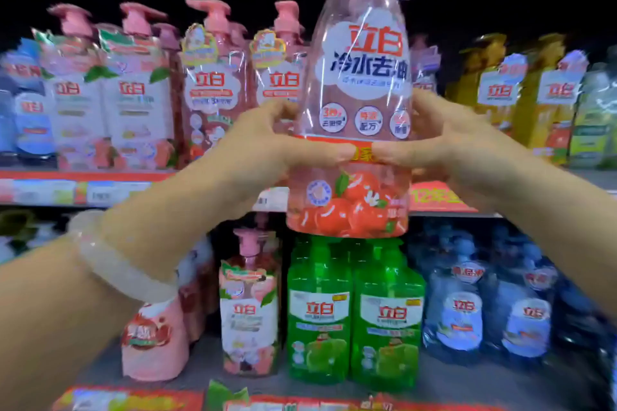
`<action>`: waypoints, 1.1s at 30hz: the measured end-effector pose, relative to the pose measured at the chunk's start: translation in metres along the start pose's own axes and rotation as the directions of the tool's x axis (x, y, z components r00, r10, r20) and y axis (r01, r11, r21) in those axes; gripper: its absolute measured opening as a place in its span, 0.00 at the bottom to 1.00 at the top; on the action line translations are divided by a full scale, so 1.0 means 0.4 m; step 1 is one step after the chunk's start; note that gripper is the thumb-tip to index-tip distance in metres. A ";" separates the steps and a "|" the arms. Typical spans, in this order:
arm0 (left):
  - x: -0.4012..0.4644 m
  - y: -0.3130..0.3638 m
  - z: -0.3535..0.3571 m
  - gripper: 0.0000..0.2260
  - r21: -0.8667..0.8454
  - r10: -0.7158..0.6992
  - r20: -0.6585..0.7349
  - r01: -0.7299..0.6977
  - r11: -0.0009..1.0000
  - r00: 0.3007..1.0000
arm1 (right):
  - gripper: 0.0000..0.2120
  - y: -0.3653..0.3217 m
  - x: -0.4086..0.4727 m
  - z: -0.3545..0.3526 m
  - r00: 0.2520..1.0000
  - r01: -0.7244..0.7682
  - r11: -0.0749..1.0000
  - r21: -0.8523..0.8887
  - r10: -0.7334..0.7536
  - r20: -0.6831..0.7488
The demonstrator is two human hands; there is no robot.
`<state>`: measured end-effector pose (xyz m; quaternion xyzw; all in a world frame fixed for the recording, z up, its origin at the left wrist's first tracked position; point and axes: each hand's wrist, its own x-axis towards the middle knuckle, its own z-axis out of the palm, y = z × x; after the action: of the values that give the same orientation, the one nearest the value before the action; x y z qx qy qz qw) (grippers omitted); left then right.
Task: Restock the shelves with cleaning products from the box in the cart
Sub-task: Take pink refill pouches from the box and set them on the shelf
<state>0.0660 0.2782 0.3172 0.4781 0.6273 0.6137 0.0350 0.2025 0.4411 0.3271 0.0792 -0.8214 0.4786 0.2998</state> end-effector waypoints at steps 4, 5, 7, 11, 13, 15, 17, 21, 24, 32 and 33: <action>0.142 0.061 0.131 0.23 -0.034 0.031 0.032 -0.030 0.999 0.999 | 0.31 0.005 0.064 -0.150 0.993 -0.017 0.998 -0.057 0.010 -0.114; 0.183 0.059 0.149 0.22 -0.042 0.044 0.028 -0.043 0.998 0.999 | 0.31 0.013 0.086 -0.181 0.989 -0.030 0.997 -0.065 0.020 -0.144; 0.257 0.053 0.191 0.18 -0.048 0.058 0.019 -0.057 0.997 0.998 | 0.32 0.037 0.129 -0.235 0.981 -0.046 0.998 -0.053 0.036 -0.188; 0.368 0.005 0.272 0.17 -0.099 0.003 0.052 0.002 0.995 0.999 | 0.30 0.119 0.189 -0.309 0.949 -0.134 0.991 -0.010 0.125 -0.290; 0.397 -0.033 0.303 0.18 -0.107 -0.043 0.058 0.049 0.993 0.997 | 0.30 0.167 0.203 -0.328 0.930 -0.194 0.981 0.019 0.190 -0.314; 0.420 -0.079 0.329 0.19 -0.057 -0.056 0.057 0.060 0.997 0.997 | 0.30 0.213 0.207 -0.338 0.916 -0.245 0.969 0.031 0.242 -0.320; 0.436 -0.107 0.345 0.20 0.206 0.009 0.032 -0.015 0.979 0.999 | 0.29 0.248 0.208 -0.342 0.907 -0.266 0.962 0.053 0.269 -0.324; 0.446 -0.113 0.346 0.29 0.664 0.029 -0.021 -0.008 0.748 0.999 | 0.29 0.272 0.206 -0.340 0.914 -0.281 0.960 -0.014 0.263 -0.308; 0.438 -0.107 0.343 0.29 0.758 -0.071 0.038 0.018 0.652 0.997 | 0.37 0.281 0.205 -0.339 0.916 -0.313 0.939 -0.140 0.260 -0.305; 0.462 -0.121 0.383 0.23 0.773 -0.054 -0.021 0.051 0.632 0.998 | 0.36 0.335 0.233 -0.358 0.821 -0.454 0.877 -0.157 0.344 -0.455; 0.465 -0.123 0.388 0.22 0.774 -0.054 -0.024 0.053 0.631 0.998 | 0.35 0.341 0.233 -0.358 0.815 -0.461 0.871 -0.172 0.339 -0.470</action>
<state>0.0361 0.5226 0.3409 0.4285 0.8437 0.2839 -0.1547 0.1300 0.6471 0.3311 -0.2458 -0.7927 0.4166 0.3710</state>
